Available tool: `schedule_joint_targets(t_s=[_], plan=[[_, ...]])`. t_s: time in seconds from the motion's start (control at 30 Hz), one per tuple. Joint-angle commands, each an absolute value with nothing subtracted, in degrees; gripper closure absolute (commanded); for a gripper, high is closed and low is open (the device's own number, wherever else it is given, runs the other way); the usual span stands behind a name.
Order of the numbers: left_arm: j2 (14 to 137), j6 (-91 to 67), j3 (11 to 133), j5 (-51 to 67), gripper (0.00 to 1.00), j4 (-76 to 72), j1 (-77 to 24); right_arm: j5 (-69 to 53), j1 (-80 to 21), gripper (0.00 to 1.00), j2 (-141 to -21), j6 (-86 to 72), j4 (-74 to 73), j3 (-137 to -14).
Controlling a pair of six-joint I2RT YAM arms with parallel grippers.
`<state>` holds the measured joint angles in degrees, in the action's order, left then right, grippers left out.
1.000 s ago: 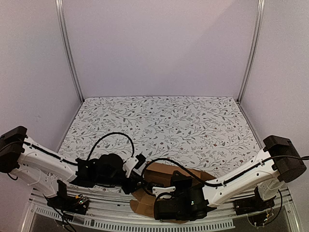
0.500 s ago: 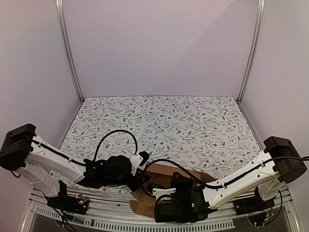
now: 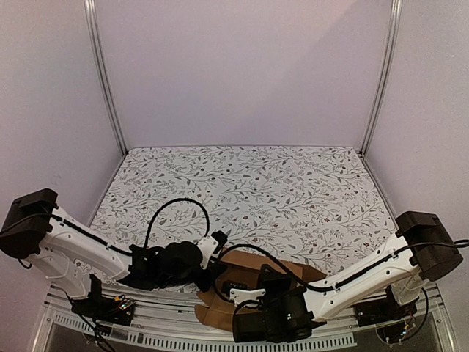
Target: Fold the paper box
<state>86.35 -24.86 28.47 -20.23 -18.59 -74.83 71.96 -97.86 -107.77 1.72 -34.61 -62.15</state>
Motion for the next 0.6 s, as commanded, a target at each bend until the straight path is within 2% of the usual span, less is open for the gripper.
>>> schedule_joint_targets(t_s=[0.0, 0.2, 0.37, 0.57], plan=[[87.6, -24.2, 30.1, -24.6, 0.78, -20.7, -75.5, 68.8, -99.5, 1.0, -109.4, -2.0, -34.1, -63.9], [88.3, -22.8, 31.3, -25.8, 0.99, -20.8, -75.8, 67.5, -99.4, 0.87, -108.1, -3.1, -33.4, -64.0], [88.0, -21.0, 31.7, -27.5, 1.0, -21.4, -76.0, 67.1, -99.4, 0.77, -105.6, -2.8, -31.5, -63.5], [89.8, -14.8, 34.7, -28.7, 1.0, -23.6, -75.4, 64.8, -99.5, 0.48, -99.9, -1.2, -30.2, -65.0]])
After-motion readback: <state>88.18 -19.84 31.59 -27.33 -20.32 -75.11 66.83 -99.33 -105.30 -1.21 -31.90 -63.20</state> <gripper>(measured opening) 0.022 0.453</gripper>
